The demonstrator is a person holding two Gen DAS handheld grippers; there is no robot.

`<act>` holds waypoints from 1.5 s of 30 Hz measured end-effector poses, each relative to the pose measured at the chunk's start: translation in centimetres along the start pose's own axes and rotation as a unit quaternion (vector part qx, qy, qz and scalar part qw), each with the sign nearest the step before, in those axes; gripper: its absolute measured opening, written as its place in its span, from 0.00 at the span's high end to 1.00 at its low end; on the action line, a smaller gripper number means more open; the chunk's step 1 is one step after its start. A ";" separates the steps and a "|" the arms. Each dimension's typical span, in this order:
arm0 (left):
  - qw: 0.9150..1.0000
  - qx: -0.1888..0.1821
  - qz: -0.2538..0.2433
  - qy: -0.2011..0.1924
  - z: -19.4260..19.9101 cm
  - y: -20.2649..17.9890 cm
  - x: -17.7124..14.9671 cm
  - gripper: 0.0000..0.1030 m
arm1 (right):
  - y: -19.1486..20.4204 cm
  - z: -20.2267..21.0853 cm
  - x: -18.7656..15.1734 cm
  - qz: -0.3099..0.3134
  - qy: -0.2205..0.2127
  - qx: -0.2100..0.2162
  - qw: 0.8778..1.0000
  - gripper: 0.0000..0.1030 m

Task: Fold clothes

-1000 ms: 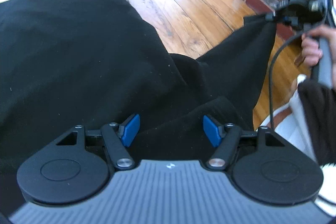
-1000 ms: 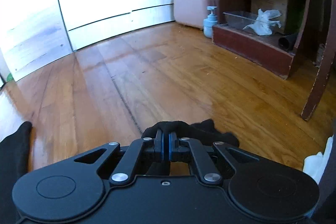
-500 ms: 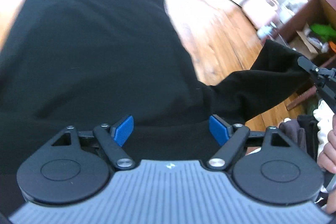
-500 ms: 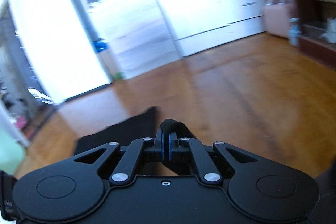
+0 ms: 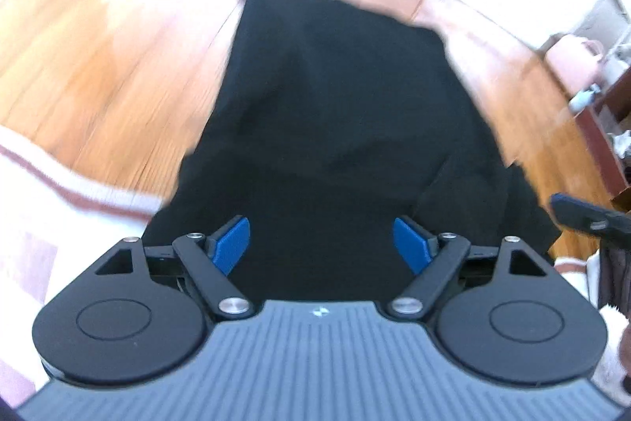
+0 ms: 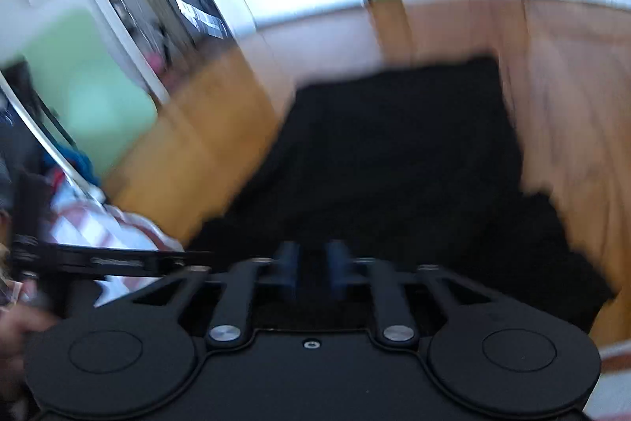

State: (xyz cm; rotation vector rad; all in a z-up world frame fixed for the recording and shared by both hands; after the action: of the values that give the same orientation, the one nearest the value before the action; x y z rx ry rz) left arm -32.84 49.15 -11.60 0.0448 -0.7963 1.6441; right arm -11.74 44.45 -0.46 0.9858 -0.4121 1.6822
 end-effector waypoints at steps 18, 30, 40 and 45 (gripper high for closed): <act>0.986 0.028 -0.162 0.005 -10.5 -13.1 -7.2 0.18 | -14.4 4.3 -7.9 -0.035 0.159 -0.078 0.984 0.52; 0.969 0.063 -0.231 -0.059 -10.8 -14.0 -5.9 0.84 | -13.2 -1.7 -7.9 0.059 0.194 -0.092 0.975 0.49; 0.977 0.111 -0.004 -0.182 -2.7 -6.7 -2.0 0.62 | -14.2 -1.4 -8.6 0.049 0.182 -0.140 0.972 0.72; 0.979 0.134 0.132 -0.079 -4.1 -0.9 -2.0 0.60 | -13.4 -1.3 -8.3 0.097 0.192 -0.175 0.961 0.81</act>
State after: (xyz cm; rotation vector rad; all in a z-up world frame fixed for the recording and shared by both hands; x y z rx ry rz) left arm -29.87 49.53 -15.20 0.2730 -0.7177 2.0128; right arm 0.49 44.82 -10.43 0.3567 -0.5338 1.8454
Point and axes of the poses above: each gripper's, at about its wrist camera, not at the fingertips, and z roughly against the way its jaws point, y to its left, x to its top, the point moved 3 cm from there along -z, roughly the way its jaws point, and after that the axes turned 15 degrees about z, right-handed, at the moved point
